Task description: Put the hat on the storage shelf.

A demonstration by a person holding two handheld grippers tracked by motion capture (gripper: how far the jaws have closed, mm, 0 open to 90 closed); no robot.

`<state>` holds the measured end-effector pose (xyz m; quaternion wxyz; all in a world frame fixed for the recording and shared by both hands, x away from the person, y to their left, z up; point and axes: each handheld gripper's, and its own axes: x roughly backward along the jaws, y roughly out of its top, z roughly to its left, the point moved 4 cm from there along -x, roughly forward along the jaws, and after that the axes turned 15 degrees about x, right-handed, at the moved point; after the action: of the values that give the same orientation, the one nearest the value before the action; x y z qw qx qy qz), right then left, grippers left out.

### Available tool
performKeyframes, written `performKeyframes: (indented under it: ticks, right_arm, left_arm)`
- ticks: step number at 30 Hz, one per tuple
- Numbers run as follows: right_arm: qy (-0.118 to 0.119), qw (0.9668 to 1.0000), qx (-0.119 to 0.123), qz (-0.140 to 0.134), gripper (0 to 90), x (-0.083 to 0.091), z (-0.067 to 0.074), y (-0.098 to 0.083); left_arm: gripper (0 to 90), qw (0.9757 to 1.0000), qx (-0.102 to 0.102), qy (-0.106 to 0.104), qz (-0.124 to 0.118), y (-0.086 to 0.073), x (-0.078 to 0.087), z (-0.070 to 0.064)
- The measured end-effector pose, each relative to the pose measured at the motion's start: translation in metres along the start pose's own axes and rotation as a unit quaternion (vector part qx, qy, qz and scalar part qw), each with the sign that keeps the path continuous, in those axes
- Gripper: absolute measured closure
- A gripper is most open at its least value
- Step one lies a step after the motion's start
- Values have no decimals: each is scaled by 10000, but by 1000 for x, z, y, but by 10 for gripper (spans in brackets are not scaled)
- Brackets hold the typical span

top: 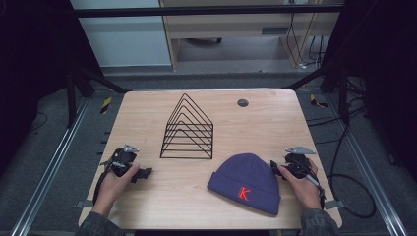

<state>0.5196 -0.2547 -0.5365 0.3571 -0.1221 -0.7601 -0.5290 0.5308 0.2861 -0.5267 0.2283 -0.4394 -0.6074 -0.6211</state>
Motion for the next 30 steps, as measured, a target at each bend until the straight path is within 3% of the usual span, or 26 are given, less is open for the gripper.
performKeyframes:
  ticks: [8,10,13,19,22,23,30]
  right_arm:
    - [-7,10000,-8,30,176,1,0,0]
    - [77,9999,24,152,169,2,-1,1]
    - [206,9994,-179,211,208,5,1,4]
    - [239,9995,59,195,272,10,-1,19]
    - [431,9975,447,327,313,15,3,38]
    - [431,9975,447,327,313,15,3,38]
    - [901,9909,885,475,403,13,23,70]
  left_arm:
    - [0,10000,-7,-28,16,-1,0,-1]
    - [0,10000,17,-36,22,-1,0,-2]
    - [0,10000,11,-35,26,-1,0,-2]
    - [0,9999,-42,-77,55,-3,1,-2]
    - [0,9999,-25,-79,69,-3,1,-2]
    - [0,9999,-38,-71,71,-2,1,-2]
    - [0,9999,-102,-109,47,-2,1,-1]
